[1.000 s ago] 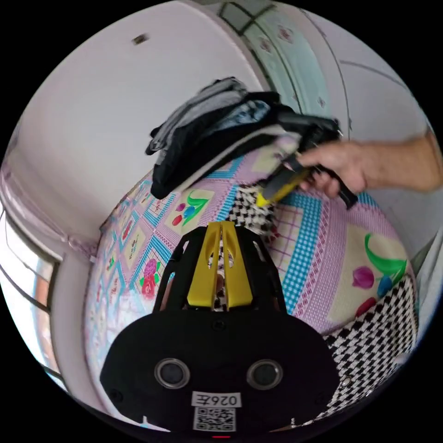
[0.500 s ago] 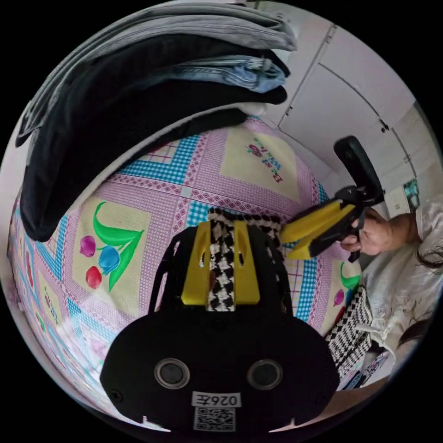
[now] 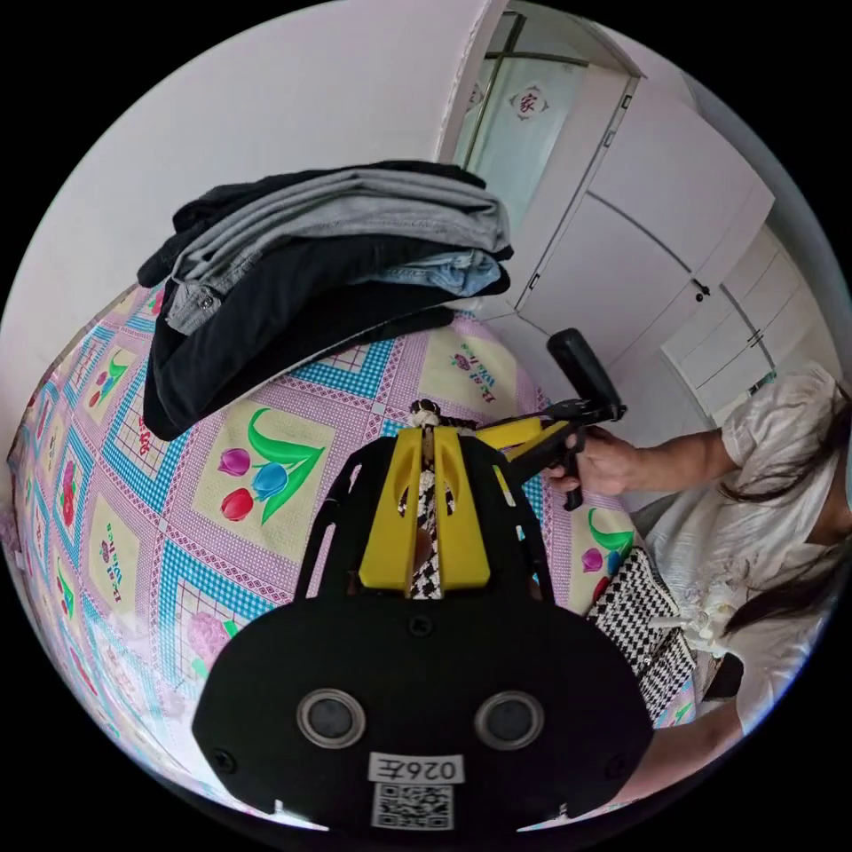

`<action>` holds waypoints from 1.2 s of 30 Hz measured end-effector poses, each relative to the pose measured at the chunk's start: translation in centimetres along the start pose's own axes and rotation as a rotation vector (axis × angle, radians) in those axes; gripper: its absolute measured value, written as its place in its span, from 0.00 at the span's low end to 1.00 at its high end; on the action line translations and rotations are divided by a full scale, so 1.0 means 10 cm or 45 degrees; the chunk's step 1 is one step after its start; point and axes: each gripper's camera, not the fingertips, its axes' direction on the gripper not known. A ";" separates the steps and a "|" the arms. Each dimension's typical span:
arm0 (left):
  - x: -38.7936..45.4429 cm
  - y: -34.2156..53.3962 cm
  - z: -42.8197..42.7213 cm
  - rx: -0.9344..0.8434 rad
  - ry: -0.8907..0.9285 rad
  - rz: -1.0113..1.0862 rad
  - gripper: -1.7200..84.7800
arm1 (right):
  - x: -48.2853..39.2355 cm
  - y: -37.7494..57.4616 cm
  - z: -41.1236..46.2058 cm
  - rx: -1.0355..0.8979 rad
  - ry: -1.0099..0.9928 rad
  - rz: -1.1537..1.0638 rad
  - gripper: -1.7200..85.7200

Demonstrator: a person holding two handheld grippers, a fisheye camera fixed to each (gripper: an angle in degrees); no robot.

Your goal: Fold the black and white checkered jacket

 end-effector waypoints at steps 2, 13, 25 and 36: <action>0.06 0.10 -0.20 0.041 0.018 0.020 0.03 | 0.01 -0.01 0.05 0.040 -0.025 -0.035 0.27; 0.21 0.69 -1.75 0.241 -0.112 -0.089 0.03 | -1.06 -0.15 -0.10 0.075 -0.235 -0.601 0.01; 1.89 2.90 -3.63 0.782 -0.283 -0.323 0.03 | -2.98 1.42 0.18 -0.004 -0.565 -1.259 0.01; 3.51 5.36 -2.79 0.978 -0.188 -1.216 0.06 | -2.84 3.56 1.71 -0.849 -0.610 -1.374 0.02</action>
